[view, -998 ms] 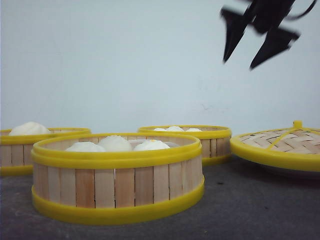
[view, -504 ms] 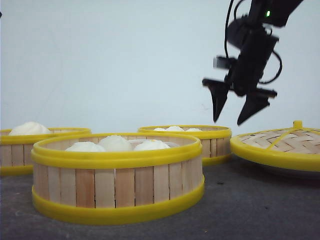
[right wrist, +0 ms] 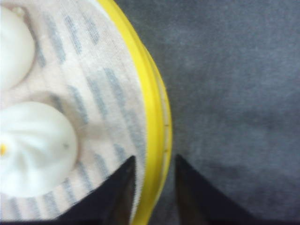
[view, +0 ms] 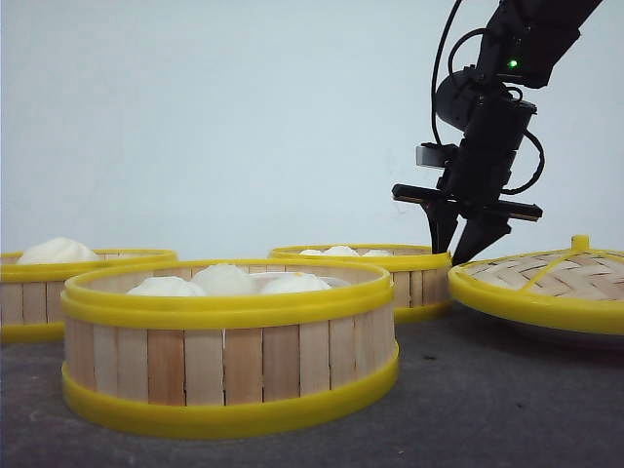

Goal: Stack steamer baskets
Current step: 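Move the right gripper down to the rim of the three-bun basket, then grip the rim, lift the basket and carry it over the front basket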

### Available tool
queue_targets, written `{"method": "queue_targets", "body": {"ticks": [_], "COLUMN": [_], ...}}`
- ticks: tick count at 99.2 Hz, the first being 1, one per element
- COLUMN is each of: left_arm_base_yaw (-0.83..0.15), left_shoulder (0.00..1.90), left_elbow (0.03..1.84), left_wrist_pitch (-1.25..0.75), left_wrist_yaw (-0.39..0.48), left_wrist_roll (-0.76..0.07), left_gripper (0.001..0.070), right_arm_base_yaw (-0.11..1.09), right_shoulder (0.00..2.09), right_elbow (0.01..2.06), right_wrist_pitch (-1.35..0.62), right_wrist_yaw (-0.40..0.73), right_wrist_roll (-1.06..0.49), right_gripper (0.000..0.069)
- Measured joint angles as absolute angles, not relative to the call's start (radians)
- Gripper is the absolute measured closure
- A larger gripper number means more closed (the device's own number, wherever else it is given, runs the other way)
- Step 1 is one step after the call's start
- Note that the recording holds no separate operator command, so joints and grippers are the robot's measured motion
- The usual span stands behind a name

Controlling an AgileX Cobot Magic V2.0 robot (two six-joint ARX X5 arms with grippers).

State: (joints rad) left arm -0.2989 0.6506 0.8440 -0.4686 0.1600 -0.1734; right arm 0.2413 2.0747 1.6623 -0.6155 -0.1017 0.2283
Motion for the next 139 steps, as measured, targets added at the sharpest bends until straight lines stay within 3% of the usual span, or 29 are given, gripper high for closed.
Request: {"method": "queue_targets", "body": {"ticks": [18,55,84,105,139], "left_arm_base_yaw": [-0.299,-0.299,-0.299,-0.299,-0.299], "left_shoulder": [0.613,0.516,0.442,0.429,0.429], "left_elbow": [0.844,0.844,0.844,0.844,0.844], "left_wrist_pitch": [-0.492,-0.606,-0.645,-0.683,-0.7], "left_wrist_yaw": [0.16,0.16,0.16,0.16,0.16], "left_wrist_roll": [-0.173,-0.173,-0.173,-0.173,-0.173], "left_gripper": [0.0203,0.0203,0.0203,0.0203,0.0203], "right_arm_base_yaw": [0.244,0.241,0.237,0.3,0.408], "right_shoulder": [2.075,2.048,1.724,1.471,1.391], "right_elbow": [1.666,1.709,1.769,1.78,1.768], "right_wrist_pitch": [-0.625,-0.656,-0.72,-0.841,-1.047], "right_wrist_yaw": [-0.095,-0.07,-0.062,-0.115,-0.201], "right_wrist_roll": [0.252,0.266,0.196,0.122,0.049], "right_gripper": [0.0655,0.0657,0.0657,0.0658,0.0658]}}
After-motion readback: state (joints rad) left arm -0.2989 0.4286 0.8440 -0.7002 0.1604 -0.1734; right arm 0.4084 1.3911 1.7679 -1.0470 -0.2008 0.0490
